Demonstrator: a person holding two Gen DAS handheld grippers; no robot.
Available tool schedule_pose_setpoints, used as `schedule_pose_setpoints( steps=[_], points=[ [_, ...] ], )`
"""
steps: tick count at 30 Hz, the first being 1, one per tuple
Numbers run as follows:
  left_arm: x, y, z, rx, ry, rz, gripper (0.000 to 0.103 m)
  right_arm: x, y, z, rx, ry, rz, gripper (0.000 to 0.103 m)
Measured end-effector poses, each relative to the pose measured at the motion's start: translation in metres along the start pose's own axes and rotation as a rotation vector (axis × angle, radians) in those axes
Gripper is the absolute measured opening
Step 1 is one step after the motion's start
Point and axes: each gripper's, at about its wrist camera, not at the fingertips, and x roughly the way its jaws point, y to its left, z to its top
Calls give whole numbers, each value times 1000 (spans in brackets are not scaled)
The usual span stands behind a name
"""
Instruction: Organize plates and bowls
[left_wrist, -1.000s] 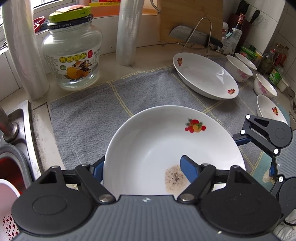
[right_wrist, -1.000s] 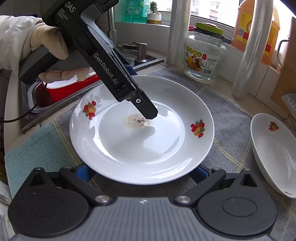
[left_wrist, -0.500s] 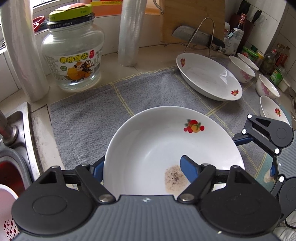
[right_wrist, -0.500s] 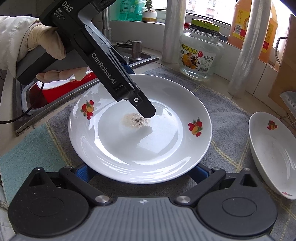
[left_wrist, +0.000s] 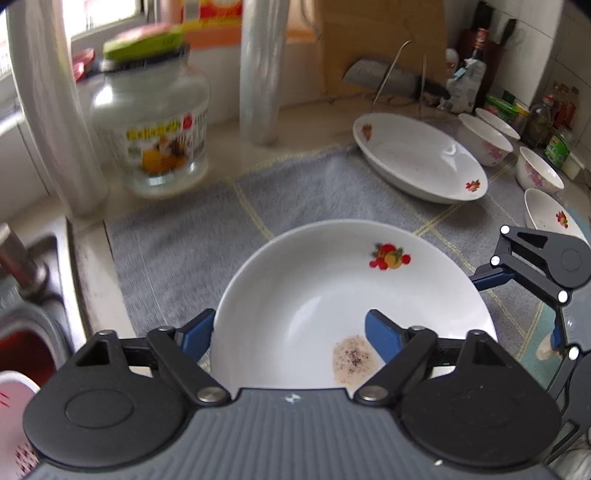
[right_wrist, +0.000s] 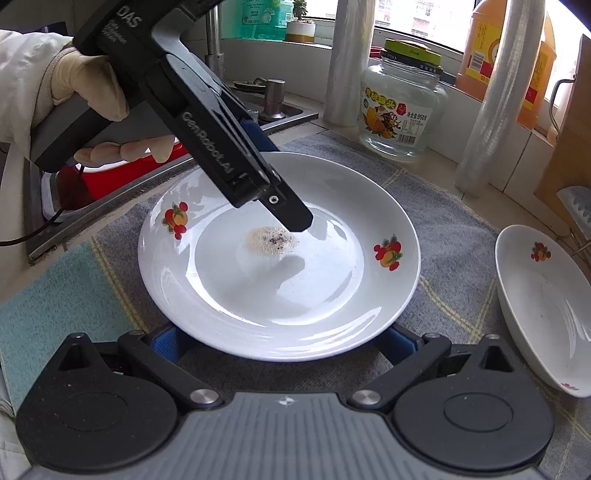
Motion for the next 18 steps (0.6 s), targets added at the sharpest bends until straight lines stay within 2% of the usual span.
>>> schedule_pose_setpoints(
  steps=[4, 8, 9, 10, 12, 15, 18],
  points=[
    [-19, -13, -3, 59, -78, 102, 93, -10, -7, -5, 33, -1, -3, 103],
    [-40, -35, -5, 140, -153, 197, 94, -27, -13, -11, 67, -9, -47, 103],
    [-44, -40, -6, 157, -167, 209, 99, -32, -14, -12, 78, -10, -59, 103],
    [-47, -46, -7, 164, -181, 212, 102, -37, -15, -14, 91, -17, -71, 103],
    [-53, -55, -9, 149, -204, 191, 102, -49, -18, -17, 123, -30, -94, 103],
    [-57, -67, -10, 105, -196, 127, 102, -66, -22, -24, 172, -48, -130, 103],
    [-63, -83, -14, 85, -235, 120, 102, -78, -27, -30, 217, -38, -200, 103]
  ],
)
